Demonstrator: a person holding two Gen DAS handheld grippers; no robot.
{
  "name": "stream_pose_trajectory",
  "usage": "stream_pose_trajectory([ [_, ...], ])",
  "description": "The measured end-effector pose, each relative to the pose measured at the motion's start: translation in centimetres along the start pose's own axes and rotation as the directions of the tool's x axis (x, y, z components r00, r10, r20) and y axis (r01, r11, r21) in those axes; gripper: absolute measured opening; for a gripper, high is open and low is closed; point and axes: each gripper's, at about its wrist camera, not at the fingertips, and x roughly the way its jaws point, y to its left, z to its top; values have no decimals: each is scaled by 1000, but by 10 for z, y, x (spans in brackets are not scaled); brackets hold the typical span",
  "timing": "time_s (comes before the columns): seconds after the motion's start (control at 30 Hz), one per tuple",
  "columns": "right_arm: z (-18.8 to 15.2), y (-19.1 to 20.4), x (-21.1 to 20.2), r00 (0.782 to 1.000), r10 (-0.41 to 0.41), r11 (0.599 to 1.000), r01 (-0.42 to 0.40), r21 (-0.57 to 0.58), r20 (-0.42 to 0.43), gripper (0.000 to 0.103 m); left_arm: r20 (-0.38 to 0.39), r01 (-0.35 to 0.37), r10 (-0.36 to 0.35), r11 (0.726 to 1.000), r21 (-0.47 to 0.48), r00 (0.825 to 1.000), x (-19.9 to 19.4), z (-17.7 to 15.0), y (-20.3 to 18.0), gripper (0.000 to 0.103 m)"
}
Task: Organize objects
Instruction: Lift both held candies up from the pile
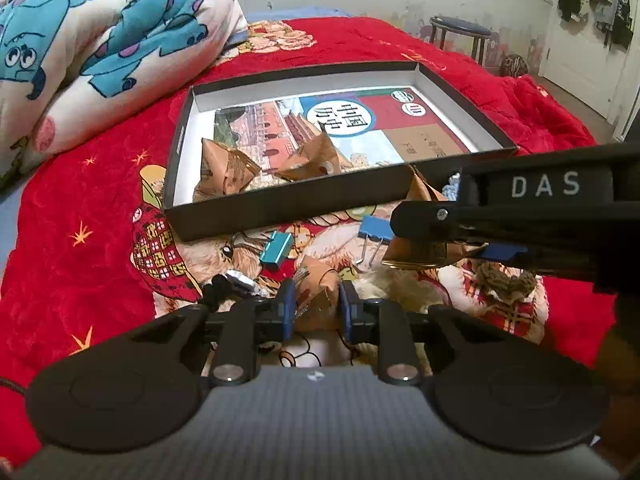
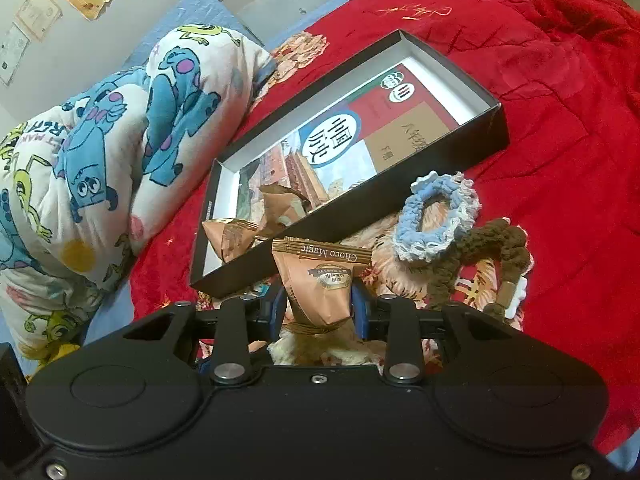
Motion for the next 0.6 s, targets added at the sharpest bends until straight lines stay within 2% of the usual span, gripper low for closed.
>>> stream_pose_trajectory([
  [0.6, 16, -11, -17, 990, 115, 990, -121, 68, 80, 32, 74, 33, -30, 998, -45, 997, -24, 8, 9, 23],
])
